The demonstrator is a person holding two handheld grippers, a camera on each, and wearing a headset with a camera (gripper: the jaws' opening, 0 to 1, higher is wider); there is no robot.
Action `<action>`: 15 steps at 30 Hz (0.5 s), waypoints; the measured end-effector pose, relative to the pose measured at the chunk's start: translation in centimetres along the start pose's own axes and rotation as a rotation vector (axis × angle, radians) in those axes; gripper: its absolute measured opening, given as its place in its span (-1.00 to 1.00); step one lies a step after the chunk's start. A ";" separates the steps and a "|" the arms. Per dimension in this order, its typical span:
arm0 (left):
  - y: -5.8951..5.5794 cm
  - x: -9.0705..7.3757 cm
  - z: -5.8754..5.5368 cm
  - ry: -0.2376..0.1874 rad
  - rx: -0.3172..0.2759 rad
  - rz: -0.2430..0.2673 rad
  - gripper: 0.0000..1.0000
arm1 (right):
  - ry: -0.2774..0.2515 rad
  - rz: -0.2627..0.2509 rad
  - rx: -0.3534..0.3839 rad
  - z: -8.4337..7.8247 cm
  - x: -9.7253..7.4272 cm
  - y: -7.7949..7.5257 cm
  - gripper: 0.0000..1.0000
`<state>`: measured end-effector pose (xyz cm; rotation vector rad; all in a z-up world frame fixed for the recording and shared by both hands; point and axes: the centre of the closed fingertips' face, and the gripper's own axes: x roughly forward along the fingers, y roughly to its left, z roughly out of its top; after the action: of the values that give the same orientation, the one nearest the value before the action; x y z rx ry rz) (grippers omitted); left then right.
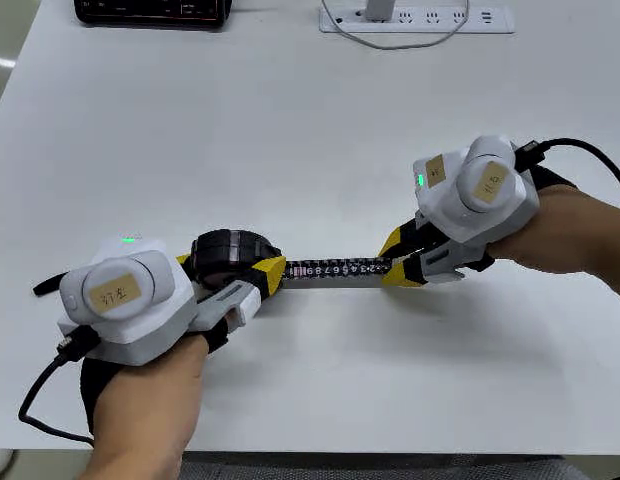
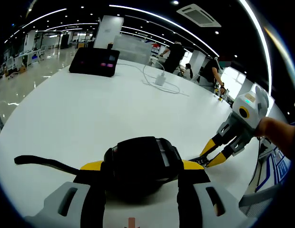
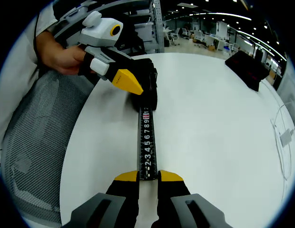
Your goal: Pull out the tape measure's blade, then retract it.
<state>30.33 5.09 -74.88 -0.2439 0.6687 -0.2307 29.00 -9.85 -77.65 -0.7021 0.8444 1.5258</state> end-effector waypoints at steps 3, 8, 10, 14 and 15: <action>0.0 0.0 0.0 0.000 -0.001 -0.002 0.12 | -0.008 0.003 0.003 0.4 0.3 0.0 -0.79; 0.0 0.0 0.0 0.000 -0.002 -0.002 0.12 | -0.015 0.007 0.001 1.0 0.8 0.0 -0.79; 0.0 0.0 0.0 0.001 -0.002 -0.002 0.12 | -0.019 0.009 0.000 1.1 0.9 0.0 -0.79; 0.0 -0.1 0.0 0.000 -0.004 -0.002 0.12 | -0.031 0.010 -0.001 1.5 1.2 -0.1 -0.79; -0.1 -0.1 0.0 -0.001 -0.005 -0.003 0.12 | -0.035 0.010 -0.003 1.7 1.3 -0.1 -0.79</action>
<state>30.26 5.05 -74.83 -0.2495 0.6683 -0.2315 29.03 -7.74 -77.77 -0.6726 0.8204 1.5438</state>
